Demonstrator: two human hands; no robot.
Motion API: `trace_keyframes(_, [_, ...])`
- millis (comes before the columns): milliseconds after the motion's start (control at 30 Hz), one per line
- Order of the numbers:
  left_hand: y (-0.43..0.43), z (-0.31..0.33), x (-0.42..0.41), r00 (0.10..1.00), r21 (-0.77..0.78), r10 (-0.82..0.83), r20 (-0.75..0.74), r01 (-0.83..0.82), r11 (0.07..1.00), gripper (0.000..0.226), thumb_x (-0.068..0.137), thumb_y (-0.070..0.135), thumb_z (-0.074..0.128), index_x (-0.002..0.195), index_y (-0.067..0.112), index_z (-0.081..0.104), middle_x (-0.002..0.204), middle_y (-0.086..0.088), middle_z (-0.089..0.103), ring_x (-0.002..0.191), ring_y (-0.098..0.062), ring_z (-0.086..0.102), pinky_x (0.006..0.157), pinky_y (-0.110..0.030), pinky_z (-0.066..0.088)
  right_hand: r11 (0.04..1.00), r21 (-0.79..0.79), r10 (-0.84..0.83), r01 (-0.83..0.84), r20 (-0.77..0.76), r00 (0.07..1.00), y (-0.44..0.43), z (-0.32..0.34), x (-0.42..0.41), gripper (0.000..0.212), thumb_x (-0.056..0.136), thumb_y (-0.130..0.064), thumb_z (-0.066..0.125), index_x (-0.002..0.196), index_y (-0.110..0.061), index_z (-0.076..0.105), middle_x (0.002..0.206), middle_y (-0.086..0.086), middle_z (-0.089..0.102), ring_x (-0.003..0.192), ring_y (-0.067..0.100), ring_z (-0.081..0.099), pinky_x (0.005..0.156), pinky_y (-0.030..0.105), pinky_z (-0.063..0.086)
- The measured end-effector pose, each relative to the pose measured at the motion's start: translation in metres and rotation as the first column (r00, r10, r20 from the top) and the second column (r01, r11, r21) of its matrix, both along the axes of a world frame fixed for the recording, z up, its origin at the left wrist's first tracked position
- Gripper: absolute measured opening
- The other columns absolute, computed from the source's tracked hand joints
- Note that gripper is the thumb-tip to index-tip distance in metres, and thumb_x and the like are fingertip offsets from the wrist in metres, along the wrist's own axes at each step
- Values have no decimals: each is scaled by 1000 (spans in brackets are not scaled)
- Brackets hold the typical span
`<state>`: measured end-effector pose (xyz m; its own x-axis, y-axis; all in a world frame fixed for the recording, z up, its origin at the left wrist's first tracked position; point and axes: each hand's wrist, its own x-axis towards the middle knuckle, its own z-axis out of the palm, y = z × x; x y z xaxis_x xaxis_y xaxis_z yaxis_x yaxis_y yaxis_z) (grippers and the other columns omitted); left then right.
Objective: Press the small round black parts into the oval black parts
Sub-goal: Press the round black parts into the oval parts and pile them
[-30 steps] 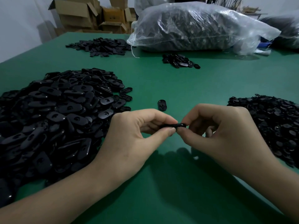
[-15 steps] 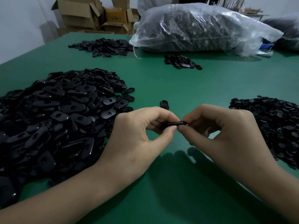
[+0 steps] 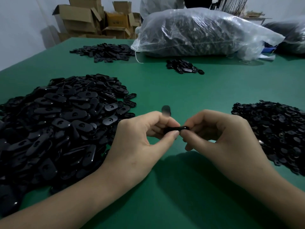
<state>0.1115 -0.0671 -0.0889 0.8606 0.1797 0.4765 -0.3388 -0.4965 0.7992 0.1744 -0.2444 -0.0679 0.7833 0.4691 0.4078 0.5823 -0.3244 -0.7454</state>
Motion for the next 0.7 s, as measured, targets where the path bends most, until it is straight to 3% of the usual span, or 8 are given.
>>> trace_keyframes(267, [0,-3,1,1000,44,8,-2,-8,999,20,82,4,82,94,19,81,83,16,78,77,2,74,75,-10,56,1000,3,-17,17,-5,1000,2,-6,-1,17,81,-11,78,79,-27,71,71,-7,71,65,13,69,66,38,57])
trace_keyframes(367, [-1,-3,1,999,16,21,27,-21,1000,20,82,4,82,93,21,81,83,16,78,77,3,74,75,-9,55,987,159,63,-35,-174,983,4,-8,-1,17,85,-3,77,87,-19,69,75,2,71,66,22,68,68,43,57])
trace_keyframes(433, [-1,-3,1,999,-53,28,39,-26,998,22,82,4,83,93,22,79,84,15,78,78,1,74,75,-10,56,947,318,157,-41,-347,924,7,-9,-1,17,85,-1,76,94,-10,65,75,4,68,64,23,64,66,36,56])
trace_keyframes(533, [-2,-4,0,997,-63,32,63,-28,998,25,81,1,83,92,23,77,84,14,78,78,1,75,75,-10,56,900,434,290,-36,-537,792,10,-12,-4,21,81,-8,79,95,-8,63,75,9,63,62,17,58,64,26,51])
trace_keyframes(700, [-3,-3,-2,995,-37,33,94,-29,999,24,80,0,83,92,20,77,84,12,78,78,-2,76,77,-12,57,823,568,452,-18,-634,627,12,-14,-7,21,75,-9,76,92,-14,65,79,11,61,62,16,53,60,22,50])
